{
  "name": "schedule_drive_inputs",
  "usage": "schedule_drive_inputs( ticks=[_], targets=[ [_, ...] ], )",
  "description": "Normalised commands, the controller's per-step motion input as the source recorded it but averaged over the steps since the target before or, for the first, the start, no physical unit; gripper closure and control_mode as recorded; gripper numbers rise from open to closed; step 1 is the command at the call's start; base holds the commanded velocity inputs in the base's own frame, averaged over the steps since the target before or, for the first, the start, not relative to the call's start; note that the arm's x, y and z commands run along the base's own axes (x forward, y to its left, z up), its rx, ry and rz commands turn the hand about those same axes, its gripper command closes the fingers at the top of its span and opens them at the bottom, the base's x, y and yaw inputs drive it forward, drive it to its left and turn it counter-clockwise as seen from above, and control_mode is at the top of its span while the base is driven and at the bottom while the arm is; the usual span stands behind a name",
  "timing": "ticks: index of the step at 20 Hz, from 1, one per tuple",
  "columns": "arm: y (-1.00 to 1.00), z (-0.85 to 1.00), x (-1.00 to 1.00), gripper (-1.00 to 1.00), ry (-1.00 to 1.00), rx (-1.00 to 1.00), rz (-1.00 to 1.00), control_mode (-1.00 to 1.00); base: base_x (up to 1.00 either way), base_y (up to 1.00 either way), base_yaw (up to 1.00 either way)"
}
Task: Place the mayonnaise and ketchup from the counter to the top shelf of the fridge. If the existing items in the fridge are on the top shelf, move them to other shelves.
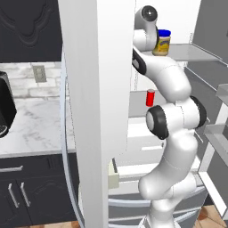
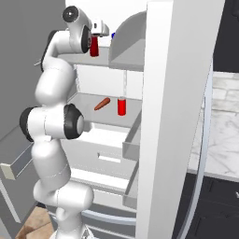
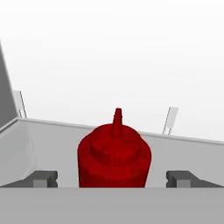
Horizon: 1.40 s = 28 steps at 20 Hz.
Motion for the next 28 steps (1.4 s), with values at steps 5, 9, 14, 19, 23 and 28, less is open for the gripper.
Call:
schedule_drive_inputs(
  ticks=[5,9,14,19,23,28],
  targets=[
    [0.00,0.00,0.10,-1.00,0.00,0.00,0.00,-1.00,0.00,0.00,0.00],
    [0.00,0.00,-0.51,-1.00,-0.08,0.00,0.00,-1.00,0.00,0.00,0.00],
    [-0.01,0.00,-1.00,-1.00,-0.19,0.00,0.00,-1.00,0.00,0.00,0.00],
    [-0.12,0.00,-1.00,-1.00,-0.25,0.00,0.00,-1.00,0.00,0.00,0.00],
    [-0.28,-0.08,-1.00,-1.00,-0.33,0.00,0.00,-1.00,0.00,0.00,0.00],
    [-0.17,0.00,-1.00,-1.00,-0.16,0.02,0.00,-1.00,0.00,0.00,0.00]
  ],
)
